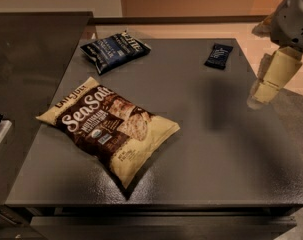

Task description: Pick rxbar blueberry

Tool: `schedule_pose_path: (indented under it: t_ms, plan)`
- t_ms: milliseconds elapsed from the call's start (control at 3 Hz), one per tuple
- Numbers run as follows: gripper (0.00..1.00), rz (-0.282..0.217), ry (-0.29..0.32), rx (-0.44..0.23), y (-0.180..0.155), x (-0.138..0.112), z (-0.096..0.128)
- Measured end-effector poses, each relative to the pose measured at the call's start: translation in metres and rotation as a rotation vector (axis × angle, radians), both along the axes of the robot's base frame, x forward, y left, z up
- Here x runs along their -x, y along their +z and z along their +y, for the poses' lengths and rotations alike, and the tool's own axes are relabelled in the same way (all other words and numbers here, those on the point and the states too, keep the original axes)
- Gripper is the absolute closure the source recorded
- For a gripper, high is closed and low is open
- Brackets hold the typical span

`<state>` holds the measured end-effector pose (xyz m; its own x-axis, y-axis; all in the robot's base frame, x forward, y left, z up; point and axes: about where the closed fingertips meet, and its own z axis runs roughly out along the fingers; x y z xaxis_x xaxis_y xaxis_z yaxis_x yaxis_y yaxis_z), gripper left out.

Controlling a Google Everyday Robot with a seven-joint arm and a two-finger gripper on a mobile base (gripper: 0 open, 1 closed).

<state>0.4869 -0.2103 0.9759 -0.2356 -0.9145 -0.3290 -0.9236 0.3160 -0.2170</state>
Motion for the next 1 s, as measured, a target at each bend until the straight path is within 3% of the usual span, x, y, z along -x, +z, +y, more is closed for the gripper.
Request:
schedule_pose_path:
  t_ms: [667,1000]
  plan:
    - [0.00,-0.053,-0.098,-0.141,0.003,-0.059,0.002]
    - [0.00,-0.087,-0.152,-0.190,-0.018,-0.084,-0.003]
